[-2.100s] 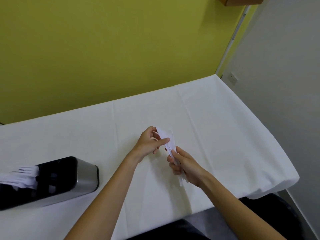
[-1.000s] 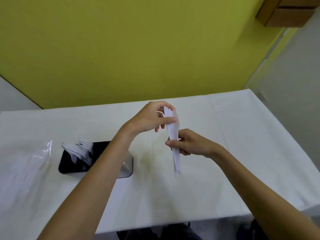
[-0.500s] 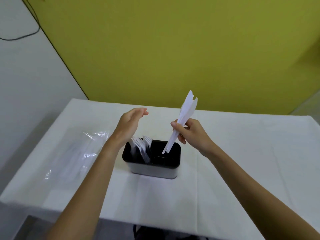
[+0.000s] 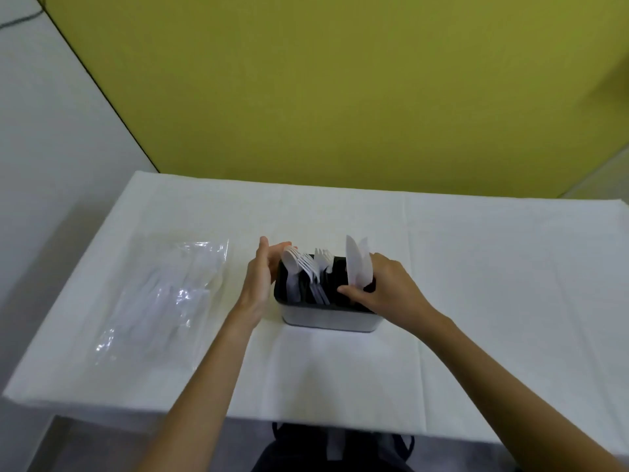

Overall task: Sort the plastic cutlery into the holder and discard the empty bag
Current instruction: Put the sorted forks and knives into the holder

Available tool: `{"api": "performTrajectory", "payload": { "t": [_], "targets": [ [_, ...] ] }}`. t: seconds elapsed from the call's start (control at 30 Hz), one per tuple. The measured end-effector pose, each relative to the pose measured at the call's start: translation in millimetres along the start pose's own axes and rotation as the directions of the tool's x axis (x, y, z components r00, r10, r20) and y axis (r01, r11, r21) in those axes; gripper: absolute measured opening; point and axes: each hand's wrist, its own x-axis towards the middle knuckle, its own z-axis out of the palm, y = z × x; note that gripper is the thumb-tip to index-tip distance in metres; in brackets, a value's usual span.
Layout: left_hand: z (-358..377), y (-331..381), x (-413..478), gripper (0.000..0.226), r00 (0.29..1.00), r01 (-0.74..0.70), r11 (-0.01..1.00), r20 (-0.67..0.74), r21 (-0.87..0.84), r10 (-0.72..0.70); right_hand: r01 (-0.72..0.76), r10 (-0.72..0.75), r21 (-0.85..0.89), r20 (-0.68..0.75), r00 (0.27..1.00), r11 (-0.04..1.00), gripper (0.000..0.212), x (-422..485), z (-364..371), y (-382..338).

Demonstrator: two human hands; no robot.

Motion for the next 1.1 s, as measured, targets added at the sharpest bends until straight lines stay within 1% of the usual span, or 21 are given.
{"api": "performTrajectory", "payload": {
  "t": [0.07, 0.13, 0.27, 0.37, 0.47, 0.5, 0.53, 0.6, 0.67, 0.7, 0.77, 0.83, 0.87, 0.93, 1.0, 1.03, 1.1],
  "targets": [
    [-2.1, -10.8, 2.0, 0.062, 1.000, 0.028, 1.000, 0.012, -0.014, -0.028, -0.007, 0.007, -0.031, -0.005, 1.000, 0.999, 0.031, -4.1, 3.0, -1.8],
    [-2.7, -16.5, 2.4, 0.066, 1.000, 0.027, 0.999, 0.015, -0.019, -0.027, -0.003, 0.002, -0.028, -0.022, 1.000, 1.000, 0.031, -4.6, 4.8, -1.9],
    [-5.4, -20.3, 5.8, 0.071, 0.999, 0.012, 1.000, 0.037, -0.025, -0.011, 0.023, -0.019, 0.034, -0.113, 0.993, 0.999, 0.027, 0.0, 7.0, 1.5],
    [-8.8, -22.8, 9.3, 0.071, 0.998, 0.018, 0.999, 0.063, -0.041, -0.015, 0.022, -0.003, 0.097, -0.194, 0.981, 0.995, 0.031, 2.5, 4.5, 1.7],
    [-10.1, -21.3, 8.5, 0.070, 0.997, 0.015, 0.999, 0.079, -0.034, -0.012, 0.016, 0.025, 0.149, -0.265, 0.964, 0.989, 0.063, 3.7, 4.8, 2.4],
    [-9.8, -20.8, 7.5, 0.069, 0.997, 0.010, 1.000, 0.083, -0.027, -0.008, 0.028, 0.016, 0.155, -0.275, 0.961, 0.988, 0.067, 4.4, 4.8, 1.8],
    [-9.5, -20.1, 6.3, 0.069, 0.996, 0.006, 1.000, 0.084, -0.017, -0.004, 0.045, -0.002, 0.152, -0.276, 0.961, 0.987, 0.065, 5.1, 4.8, 1.2],
    [-9.5, -19.3, 4.6, 0.069, 0.996, -0.001, 1.000, 0.084, -0.010, 0.002, 0.097, -0.069, 0.093, -0.267, 0.961, 0.991, 0.054, 6.4, 5.4, 0.2],
    [-8.8, -18.9, 2.8, 0.068, 0.997, -0.004, 1.000, 0.079, -0.012, 0.005, 0.131, -0.122, 0.029, -0.211, 0.970, 0.991, 0.048, 8.0, 6.2, 0.7],
    [-8.5, -18.9, 1.7, 0.068, 0.997, -0.007, 1.000, 0.077, -0.010, 0.007, 0.126, -0.121, 0.019, -0.174, 0.977, 0.992, 0.048, 8.9, 7.0, 1.0],
    [-7.8, -21.1, 0.7, 0.068, 0.997, -0.012, 1.000, 0.079, -0.015, 0.013, 0.085, -0.080, 0.034, -0.117, 0.990, 0.996, 0.048, 9.4, 7.8, 1.9],
    [-8.2, -23.3, 0.1, 0.068, 0.996, -0.018, 1.000, 0.084, -0.018, 0.020, 0.056, -0.049, 0.056, -0.109, 0.993, 0.997, 0.053, 9.2, 6.7, 3.4],
    [-8.2, -23.8, -0.6, 0.068, 0.996, -0.025, 0.999, 0.087, -0.022, 0.027, 0.044, -0.033, 0.090, -0.119, 0.992, 0.995, 0.055, 7.7, 6.2, 3.8],
    [-6.9, -24.4, -3.9, 0.066, 0.995, -0.040, 0.999, 0.089, -0.033, 0.043, 0.008, 0.039, 0.244, -0.187, 0.982, 0.970, 0.057, 1.1, 8.3, 4.8],
    [-4.1, -27.0, -11.0, 0.062, 0.995, -0.049, 0.998, 0.081, -0.047, 0.053, -0.061, 0.193, 0.440, -0.262, 0.946, 0.896, 0.054, -10.7, 16.0, 8.2],
    [-2.4, -30.6, -14.9, 0.059, 0.995, -0.050, 0.996, 0.078, -0.068, 0.055, -0.109, 0.284, 0.525, -0.264, 0.922, 0.844, 0.052, -17.2, 23.0, 12.2],
    [0.0, -37.1, -22.6, 0.053, 0.997, -0.032, 0.990, 0.068, -0.140, 0.042, -0.203, 0.417, 0.642, -0.200, 0.887, 0.739, 0.052, -29.1, 38.9, 17.8]
  ]
}}
